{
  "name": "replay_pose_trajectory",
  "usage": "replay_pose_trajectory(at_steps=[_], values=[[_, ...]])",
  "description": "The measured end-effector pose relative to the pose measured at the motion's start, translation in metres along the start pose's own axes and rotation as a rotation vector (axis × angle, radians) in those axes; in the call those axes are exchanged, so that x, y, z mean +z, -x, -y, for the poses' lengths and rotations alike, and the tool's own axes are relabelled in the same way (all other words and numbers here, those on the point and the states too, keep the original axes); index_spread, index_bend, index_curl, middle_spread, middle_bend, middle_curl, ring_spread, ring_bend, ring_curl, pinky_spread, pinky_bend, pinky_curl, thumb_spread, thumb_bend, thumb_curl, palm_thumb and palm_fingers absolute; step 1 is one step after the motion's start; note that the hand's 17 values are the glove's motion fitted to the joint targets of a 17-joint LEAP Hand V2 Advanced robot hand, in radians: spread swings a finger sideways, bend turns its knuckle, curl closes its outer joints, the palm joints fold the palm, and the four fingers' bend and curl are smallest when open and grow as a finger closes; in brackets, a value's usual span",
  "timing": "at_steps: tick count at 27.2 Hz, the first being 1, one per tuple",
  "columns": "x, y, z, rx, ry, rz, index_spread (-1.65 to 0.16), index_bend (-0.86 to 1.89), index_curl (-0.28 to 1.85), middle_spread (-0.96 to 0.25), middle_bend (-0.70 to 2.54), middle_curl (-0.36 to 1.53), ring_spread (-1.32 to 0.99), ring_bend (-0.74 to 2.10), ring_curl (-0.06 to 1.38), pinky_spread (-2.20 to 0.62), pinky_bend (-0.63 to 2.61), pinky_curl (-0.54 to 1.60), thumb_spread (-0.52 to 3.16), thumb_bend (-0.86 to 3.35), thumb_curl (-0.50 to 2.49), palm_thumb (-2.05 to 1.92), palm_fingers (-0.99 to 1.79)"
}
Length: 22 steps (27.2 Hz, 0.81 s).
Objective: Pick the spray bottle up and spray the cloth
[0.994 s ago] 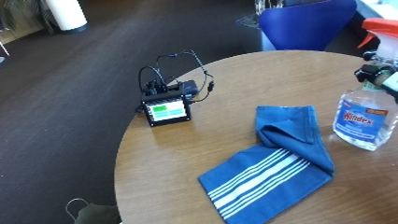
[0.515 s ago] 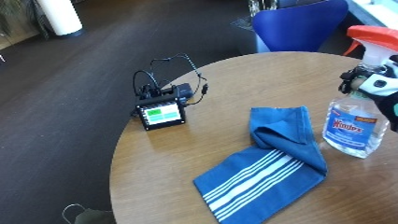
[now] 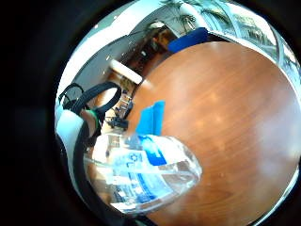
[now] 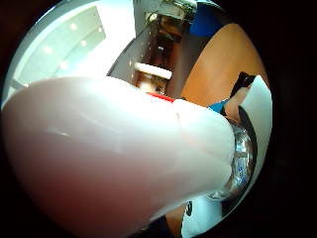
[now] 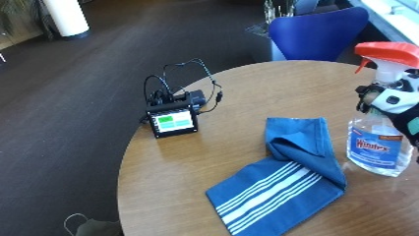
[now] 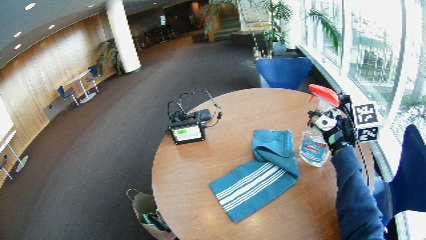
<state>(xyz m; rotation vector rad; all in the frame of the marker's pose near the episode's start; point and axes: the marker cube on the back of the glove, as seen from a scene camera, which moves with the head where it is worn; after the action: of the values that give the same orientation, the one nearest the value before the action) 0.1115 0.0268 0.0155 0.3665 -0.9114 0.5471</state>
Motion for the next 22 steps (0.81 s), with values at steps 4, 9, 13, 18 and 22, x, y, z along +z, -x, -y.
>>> replay_pose_trajectory(at_steps=[4, 9, 13, 18, 22], values=[[-0.004, 0.02, -0.004, -0.06, 0.075, -0.112, -0.3, 0.3, 0.46, -0.21, 0.55, 0.46, -0.24, 0.58, 0.41, -0.31, 0.39, 0.35, 0.41, -0.04, 0.64, 0.93, 1.4], [-0.006, 0.046, 0.008, -0.124, 0.174, -0.409, -0.3, 0.3, 0.47, -0.21, 0.56, 0.47, -0.24, 0.58, 0.42, -0.31, 0.4, 0.36, 0.38, -0.04, 0.66, 0.93, 1.39], [-0.005, 0.055, 0.02, -0.163, 0.249, -0.73, -0.3, 0.3, 0.48, -0.21, 0.56, 0.47, -0.24, 0.58, 0.42, -0.31, 0.4, 0.36, 0.36, -0.04, 0.67, 0.93, 1.39], [-0.001, 0.063, 0.03, -0.213, 0.314, -1.04, -0.3, 0.3, 0.5, -0.21, 0.56, 0.47, -0.24, 0.58, 0.42, -0.32, 0.4, 0.36, 0.34, -0.04, 0.68, 0.92, 1.39], [0.008, 0.063, 0.035, -0.255, 0.367, -1.307, -0.3, 0.3, 0.5, -0.21, 0.56, 0.47, -0.24, 0.58, 0.42, -0.32, 0.4, 0.36, 0.33, -0.04, 0.69, 0.92, 1.39]])
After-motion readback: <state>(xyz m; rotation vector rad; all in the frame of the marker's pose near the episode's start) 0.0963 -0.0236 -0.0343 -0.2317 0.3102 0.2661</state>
